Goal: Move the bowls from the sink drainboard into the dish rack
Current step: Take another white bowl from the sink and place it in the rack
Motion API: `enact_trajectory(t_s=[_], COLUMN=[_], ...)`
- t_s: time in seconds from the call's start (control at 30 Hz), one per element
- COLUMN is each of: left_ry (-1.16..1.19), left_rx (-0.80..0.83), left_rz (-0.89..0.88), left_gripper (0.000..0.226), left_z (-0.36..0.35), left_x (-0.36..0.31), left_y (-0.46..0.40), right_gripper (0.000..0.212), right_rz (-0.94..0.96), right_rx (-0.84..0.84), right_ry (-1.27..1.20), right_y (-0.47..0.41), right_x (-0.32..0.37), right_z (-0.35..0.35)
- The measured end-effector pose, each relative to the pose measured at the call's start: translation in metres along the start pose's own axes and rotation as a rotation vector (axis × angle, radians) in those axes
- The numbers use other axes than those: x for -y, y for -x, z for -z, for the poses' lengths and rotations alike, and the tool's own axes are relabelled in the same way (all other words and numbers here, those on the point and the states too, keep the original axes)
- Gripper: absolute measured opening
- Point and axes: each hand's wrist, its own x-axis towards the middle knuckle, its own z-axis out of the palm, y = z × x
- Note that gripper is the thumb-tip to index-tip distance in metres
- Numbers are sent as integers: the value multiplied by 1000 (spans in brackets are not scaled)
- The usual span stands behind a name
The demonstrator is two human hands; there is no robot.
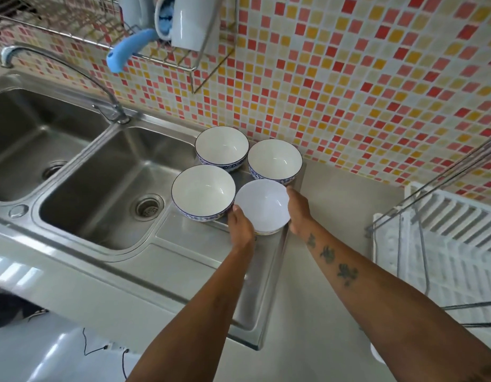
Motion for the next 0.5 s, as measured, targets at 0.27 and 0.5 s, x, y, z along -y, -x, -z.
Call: enact_trajectory(t_s=[0.27,0.5], left_ry=[104,397], left_rx=[37,215], left_rz=[-15,12], left_gripper=[42,29], left_z=[-9,-11], left_x=[-32,-100], left_y=[36,122], right_gripper=[25,22], right_rz=[98,410], right_rx=[-58,-7], right_ry=[-125,-250], right_y=[37,130], right_x=[12,77], right_z=[14,41])
